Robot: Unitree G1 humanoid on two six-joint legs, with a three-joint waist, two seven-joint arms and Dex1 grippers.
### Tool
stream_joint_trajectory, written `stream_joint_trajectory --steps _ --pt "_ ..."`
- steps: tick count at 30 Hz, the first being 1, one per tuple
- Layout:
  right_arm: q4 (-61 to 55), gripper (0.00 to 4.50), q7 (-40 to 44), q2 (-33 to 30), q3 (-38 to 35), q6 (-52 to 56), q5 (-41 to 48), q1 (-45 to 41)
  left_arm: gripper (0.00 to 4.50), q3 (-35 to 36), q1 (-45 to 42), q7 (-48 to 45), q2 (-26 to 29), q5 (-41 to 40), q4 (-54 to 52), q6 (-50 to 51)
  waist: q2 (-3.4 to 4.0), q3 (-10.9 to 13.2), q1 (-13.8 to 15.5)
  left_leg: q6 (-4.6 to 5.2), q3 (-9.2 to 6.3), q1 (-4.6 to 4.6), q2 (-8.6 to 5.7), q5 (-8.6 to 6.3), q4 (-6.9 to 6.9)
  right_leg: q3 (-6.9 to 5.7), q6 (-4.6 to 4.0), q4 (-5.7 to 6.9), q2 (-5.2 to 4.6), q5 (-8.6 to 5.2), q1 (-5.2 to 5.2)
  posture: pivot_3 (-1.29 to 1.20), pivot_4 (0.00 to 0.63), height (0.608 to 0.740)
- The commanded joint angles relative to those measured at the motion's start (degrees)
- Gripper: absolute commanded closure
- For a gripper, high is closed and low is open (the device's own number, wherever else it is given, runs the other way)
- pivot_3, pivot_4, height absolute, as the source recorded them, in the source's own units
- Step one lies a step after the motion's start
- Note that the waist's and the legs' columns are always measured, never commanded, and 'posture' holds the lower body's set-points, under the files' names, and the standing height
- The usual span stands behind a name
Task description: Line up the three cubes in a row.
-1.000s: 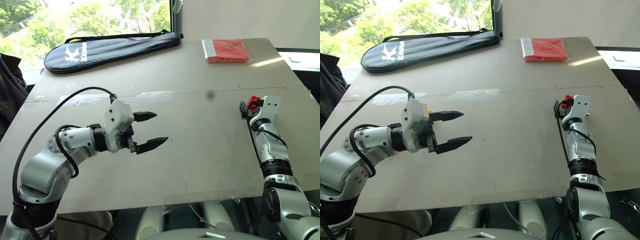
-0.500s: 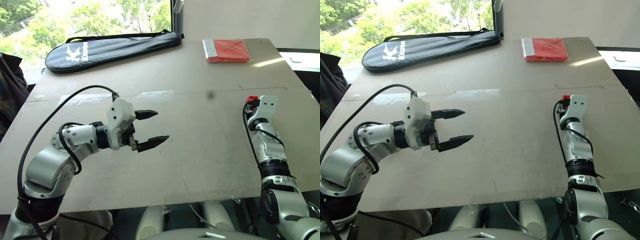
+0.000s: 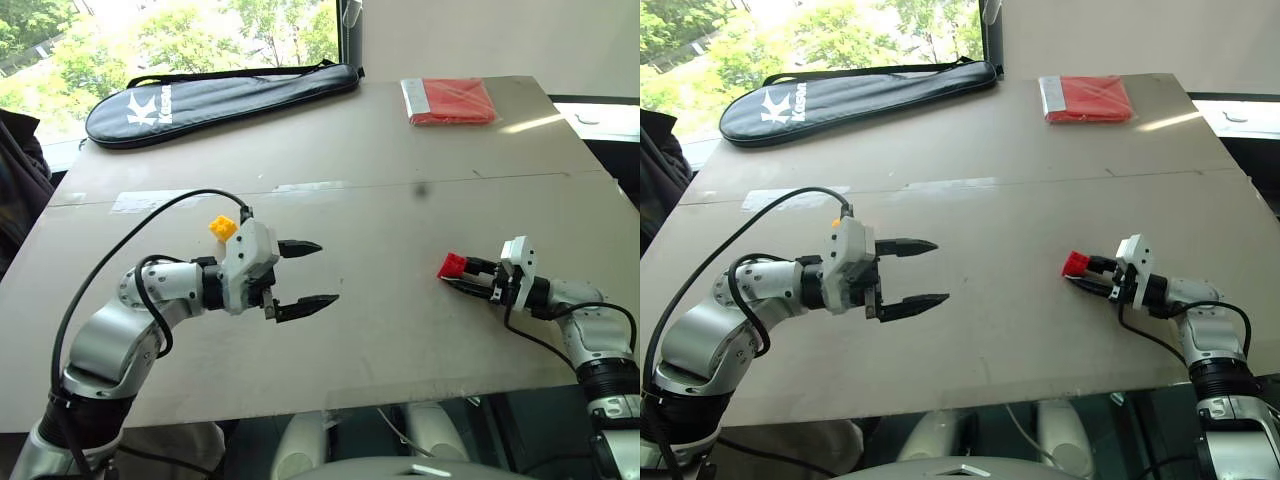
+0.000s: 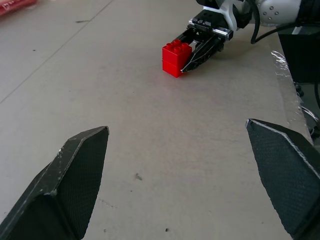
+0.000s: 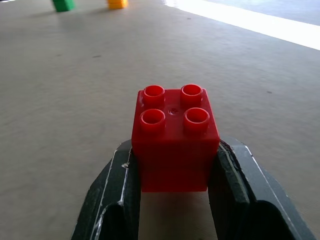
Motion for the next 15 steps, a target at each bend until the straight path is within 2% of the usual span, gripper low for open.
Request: stream_joint_trajectory --steps 1,6,9,15 --pt "7.7 3.20 9.4 -0.5 4.9 -3.0 0.2 -8.4 0.00 -0.2 0.0 -2.6 0.5 1.2 -0.2 -3.8 0.00 0.0 0.4 0.00 -0.07 -0.02 0.04 0.00 0.00 -0.04 0.00 0.01 -0.02 0.00 0.00 0.00 0.150 0.740" --pt "16.7 3.20 10.7 0.3 11.8 -6.8 1.7 -16.1 0.00 0.7 2.2 -3.1 1.4 2.6 -1.2 -5.3 -0.01 0.0 0.4 -0.15 -0.14 -0.17 0.02 0.08 0.01 -0.11 0.00 -0.15 -0.15 0.00 -0.05 0.00 0.150 0.740" --pt "24.4 3.20 10.7 0.6 12.8 -10.7 -1.2 -19.7 0.00 1.1 2.7 -1.3 1.3 2.4 -2.9 -4.1 -0.02 0.0 0.6 -0.16 -0.19 -0.23 0.02 0.09 -0.01 -0.16 0.00 -0.19 -0.18 0.00 -0.06 0.00 0.150 0.740" --pt "32.6 3.20 10.7 0.4 14.2 -17.9 -2.1 -23.0 0.00 1.2 3.0 2.0 0.8 1.0 -6.2 -1.0 -0.02 0.0 0.6 -0.12 -0.17 -0.21 -0.02 0.07 0.00 -0.15 0.01 -0.16 -0.26 0.01 -0.05 0.00 0.150 0.740"
